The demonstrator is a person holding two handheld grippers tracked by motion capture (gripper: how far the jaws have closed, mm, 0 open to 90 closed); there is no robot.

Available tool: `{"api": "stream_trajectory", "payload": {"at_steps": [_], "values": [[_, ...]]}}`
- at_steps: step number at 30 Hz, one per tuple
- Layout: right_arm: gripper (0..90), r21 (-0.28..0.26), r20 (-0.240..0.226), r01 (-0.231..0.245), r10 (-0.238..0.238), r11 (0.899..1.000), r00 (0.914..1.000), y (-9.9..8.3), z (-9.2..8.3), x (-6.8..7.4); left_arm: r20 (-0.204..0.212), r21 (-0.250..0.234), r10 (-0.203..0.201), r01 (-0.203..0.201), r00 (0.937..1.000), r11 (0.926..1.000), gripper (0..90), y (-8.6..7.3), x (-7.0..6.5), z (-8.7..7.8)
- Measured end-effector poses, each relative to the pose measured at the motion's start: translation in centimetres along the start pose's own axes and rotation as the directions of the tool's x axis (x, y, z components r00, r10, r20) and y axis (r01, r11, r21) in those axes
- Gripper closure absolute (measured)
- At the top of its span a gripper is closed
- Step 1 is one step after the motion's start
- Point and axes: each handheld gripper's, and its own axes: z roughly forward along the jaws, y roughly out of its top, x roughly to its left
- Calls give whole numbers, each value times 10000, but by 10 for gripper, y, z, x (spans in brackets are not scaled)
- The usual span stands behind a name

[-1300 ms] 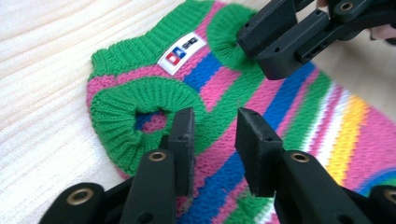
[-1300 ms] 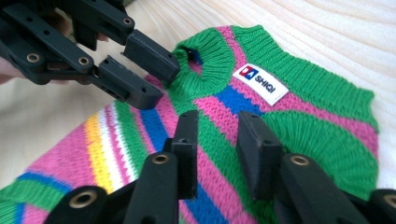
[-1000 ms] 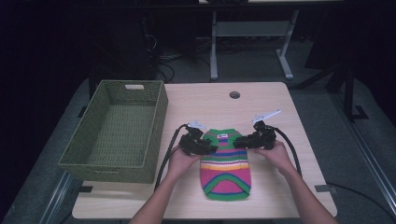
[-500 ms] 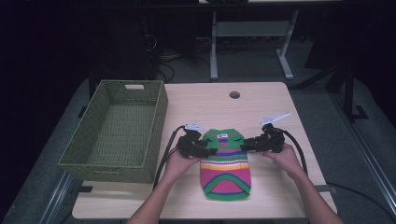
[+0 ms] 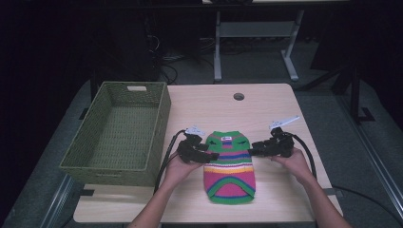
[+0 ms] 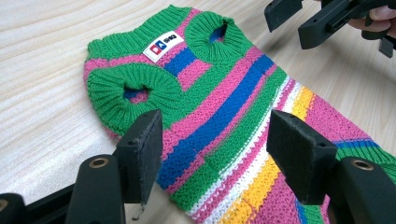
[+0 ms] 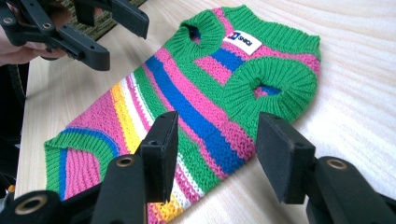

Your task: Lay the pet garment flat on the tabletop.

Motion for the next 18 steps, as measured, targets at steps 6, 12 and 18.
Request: {"api": "stream_trajectory", "payload": {"at_steps": [6, 12, 18], "values": [[469, -47, 34, 124, -124, 9999, 9999, 0, -4, 0, -236, -138, -43, 40, 9997, 9999, 348, -5, 3, -4], [444, 140, 184, 201, -204, 9997, 9996, -2, -9, 2, -344, -346, -171, 159, 9993, 9993, 348, -11, 6, -11], [443, 87, 187, 238, -239, 9997, 9995, -8, -15, 3, -339, -202, -32, 25, 9994, 9998, 343, -11, 1, -13]]}}
